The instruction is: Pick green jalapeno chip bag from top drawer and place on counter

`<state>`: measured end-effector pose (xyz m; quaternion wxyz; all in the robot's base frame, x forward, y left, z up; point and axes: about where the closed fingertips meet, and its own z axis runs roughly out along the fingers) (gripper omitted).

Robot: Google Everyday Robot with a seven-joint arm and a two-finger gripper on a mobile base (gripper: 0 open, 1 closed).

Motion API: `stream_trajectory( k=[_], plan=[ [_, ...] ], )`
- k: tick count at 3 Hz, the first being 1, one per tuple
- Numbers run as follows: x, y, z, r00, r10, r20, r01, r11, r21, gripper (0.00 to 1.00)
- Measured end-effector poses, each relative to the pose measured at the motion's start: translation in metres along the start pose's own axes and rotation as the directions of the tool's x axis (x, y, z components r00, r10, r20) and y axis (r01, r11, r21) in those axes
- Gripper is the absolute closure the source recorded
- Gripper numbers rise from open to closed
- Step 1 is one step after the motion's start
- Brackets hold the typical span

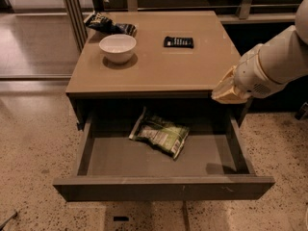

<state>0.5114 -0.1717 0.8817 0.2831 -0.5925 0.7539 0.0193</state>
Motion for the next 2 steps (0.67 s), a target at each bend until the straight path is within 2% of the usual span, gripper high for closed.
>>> stream_trajectory(
  k=[1, 2],
  plan=[
    [0.000, 0.000, 0.000, 1.000, 0.000, 0.000, 0.000, 1.0000, 0.000, 1.00],
    [0.011, 0.001, 0.012, 1.000, -0.009, -0.004, 0.009, 0.9995, 0.031, 1.00]
  ],
)
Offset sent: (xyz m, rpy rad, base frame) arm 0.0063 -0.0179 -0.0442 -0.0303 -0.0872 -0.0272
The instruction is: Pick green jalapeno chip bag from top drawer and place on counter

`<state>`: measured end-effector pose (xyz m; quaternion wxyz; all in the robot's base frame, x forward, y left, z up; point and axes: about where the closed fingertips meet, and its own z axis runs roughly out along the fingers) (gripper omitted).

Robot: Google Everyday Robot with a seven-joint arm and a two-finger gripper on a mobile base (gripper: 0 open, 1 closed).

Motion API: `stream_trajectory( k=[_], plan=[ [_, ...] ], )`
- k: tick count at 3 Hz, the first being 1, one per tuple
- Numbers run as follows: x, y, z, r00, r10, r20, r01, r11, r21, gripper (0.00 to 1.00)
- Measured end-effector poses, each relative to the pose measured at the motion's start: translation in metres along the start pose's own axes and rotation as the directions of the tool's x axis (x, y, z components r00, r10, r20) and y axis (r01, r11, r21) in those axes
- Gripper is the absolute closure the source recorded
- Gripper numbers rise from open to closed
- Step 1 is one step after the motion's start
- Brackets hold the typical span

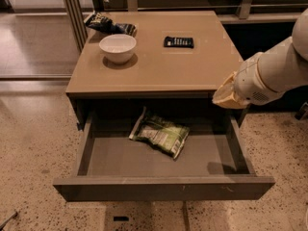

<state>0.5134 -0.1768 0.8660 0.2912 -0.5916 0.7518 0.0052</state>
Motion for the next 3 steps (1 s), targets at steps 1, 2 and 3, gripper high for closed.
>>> stream_trajectory(
  k=[1, 2, 3],
  plan=[
    [0.011, 0.008, 0.040, 0.999, 0.010, 0.035, -0.011, 0.9996, 0.024, 1.00],
    [0.003, 0.016, 0.091, 0.994, 0.043, 0.099, -0.046, 0.9987, 0.021, 1.00],
    [-0.002, 0.025, 0.133, 0.987, 0.082, 0.140, -0.081, 0.9966, -0.008, 1.00]
  ],
)
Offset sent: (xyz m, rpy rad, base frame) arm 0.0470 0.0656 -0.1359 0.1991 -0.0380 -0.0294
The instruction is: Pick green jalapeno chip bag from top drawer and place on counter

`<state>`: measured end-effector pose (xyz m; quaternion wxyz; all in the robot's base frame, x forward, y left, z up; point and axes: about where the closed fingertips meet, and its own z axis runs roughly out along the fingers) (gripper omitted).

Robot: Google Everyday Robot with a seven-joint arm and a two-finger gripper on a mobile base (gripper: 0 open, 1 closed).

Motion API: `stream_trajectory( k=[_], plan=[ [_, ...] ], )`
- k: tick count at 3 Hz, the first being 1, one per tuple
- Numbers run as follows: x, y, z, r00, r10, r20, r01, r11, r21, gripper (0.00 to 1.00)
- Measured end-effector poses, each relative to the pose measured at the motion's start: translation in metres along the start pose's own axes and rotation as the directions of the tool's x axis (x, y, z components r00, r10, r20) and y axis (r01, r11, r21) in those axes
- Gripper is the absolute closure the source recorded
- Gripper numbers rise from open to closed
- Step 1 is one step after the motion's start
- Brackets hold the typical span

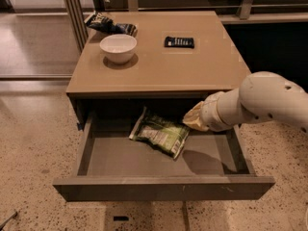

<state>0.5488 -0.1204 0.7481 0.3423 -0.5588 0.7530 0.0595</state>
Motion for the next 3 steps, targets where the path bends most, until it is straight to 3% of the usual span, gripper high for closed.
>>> stream_trajectory(
  k=[1, 3],
  plan=[
    [0.004, 0.011, 0.034, 0.999, 0.038, 0.027, -0.037, 0.9985, -0.039, 1.00],
    [0.013, 0.015, 0.077, 0.993, 0.090, 0.075, -0.086, 0.9948, -0.054, 0.59]
  ],
)
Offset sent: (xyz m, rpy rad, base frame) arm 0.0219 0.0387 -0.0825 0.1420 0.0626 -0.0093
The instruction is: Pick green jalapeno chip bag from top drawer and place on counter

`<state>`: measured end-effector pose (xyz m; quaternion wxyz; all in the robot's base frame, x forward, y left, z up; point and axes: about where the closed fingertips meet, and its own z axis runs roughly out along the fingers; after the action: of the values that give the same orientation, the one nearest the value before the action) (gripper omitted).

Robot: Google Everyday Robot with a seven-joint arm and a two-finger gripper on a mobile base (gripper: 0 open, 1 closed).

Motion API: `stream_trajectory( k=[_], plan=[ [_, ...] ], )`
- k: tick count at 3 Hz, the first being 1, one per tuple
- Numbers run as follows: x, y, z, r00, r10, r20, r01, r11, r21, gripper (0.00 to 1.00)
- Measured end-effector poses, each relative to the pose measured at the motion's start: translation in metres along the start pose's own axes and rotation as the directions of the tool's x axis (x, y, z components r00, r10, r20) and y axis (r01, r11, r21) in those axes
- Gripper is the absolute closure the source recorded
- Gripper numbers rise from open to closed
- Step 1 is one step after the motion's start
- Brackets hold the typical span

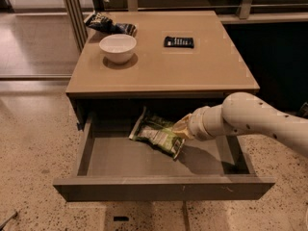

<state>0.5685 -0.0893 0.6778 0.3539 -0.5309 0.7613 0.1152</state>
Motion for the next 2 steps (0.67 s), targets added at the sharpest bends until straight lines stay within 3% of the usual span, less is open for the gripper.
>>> stream_trajectory(
  k=[2],
  plan=[
    [0.0120, -0.0027, 0.0196, 0.999, 0.048, 0.005, -0.048, 0.9988, -0.012, 0.13]
  ],
)
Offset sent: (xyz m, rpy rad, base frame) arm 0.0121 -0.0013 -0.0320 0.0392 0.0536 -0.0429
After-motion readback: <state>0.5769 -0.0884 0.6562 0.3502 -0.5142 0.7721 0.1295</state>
